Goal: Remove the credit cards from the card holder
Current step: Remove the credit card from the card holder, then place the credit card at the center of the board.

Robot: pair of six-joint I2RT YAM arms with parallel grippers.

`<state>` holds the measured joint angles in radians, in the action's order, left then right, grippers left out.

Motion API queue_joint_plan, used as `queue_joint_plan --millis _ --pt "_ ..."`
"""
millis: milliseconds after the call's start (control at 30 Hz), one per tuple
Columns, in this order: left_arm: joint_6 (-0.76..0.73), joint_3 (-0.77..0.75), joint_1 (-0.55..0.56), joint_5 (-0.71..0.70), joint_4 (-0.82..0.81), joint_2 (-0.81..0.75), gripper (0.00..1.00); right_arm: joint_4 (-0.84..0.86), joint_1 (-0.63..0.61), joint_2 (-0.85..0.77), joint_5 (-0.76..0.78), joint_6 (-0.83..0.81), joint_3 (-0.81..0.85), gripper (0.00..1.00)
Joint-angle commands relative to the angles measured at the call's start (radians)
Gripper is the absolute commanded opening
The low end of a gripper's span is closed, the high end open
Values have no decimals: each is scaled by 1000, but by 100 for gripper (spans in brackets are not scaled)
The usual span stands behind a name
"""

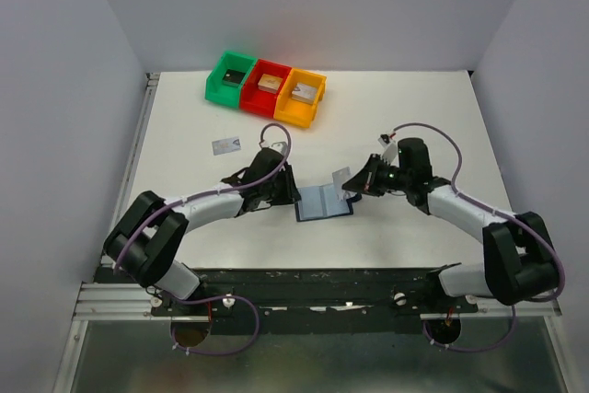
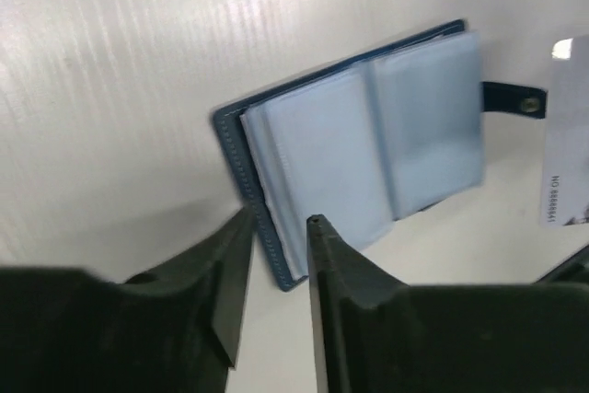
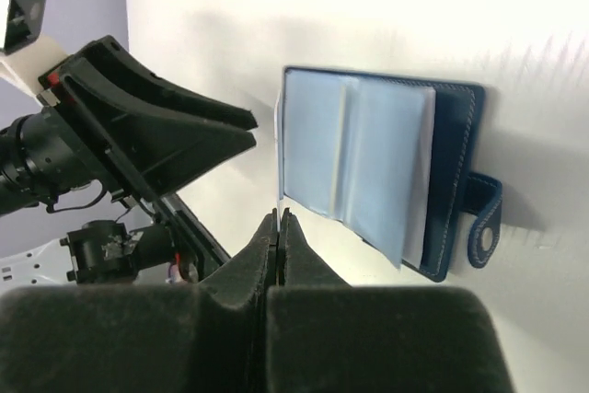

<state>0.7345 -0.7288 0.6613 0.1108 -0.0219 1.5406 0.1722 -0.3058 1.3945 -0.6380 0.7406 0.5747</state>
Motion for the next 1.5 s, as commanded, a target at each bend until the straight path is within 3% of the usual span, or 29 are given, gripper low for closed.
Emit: queue_joint_plan --millis 0,33,67,200,267,300,400,467,600,967,1300,1467 --pt "-37 -83 17 -13 86 -123 51 -285 4 -115 78 -185 115 0" --pt "-40 -96 23 -14 95 -152 57 -316 4 -132 61 -210 134 0" --pt "-46 -98 21 -10 103 -181 72 -341 2 -143 45 -242 155 0" --pt "-84 -45 11 58 58 -341 86 -437 -44 -189 -70 -378 246 0" --pt "-87 37 -17 148 -57 -463 91 -523 -100 -204 -103 -466 309 0" --pt "-78 104 -35 205 -150 -518 99 -561 -133 -203 -139 -501 342 0" --pt "-47 245 -78 390 -435 -657 99 -666 -205 -160 -290 -581 430 0" --pt "-64 243 -101 498 -470 -688 99 -697 -251 -135 -337 -606 473 0" --pt "-145 192 -104 612 -365 -700 97 -758 -306 -114 -382 -650 522 0" --pt "-69 221 -104 785 -506 -652 69 -790 -328 -103 -391 -667 564 0" --pt "-64 207 -89 859 -512 -594 62 -783 -328 -100 -400 -675 565 1" --pt "-41 204 -85 888 -544 -562 39 -778 -326 -103 -402 -673 564 0"
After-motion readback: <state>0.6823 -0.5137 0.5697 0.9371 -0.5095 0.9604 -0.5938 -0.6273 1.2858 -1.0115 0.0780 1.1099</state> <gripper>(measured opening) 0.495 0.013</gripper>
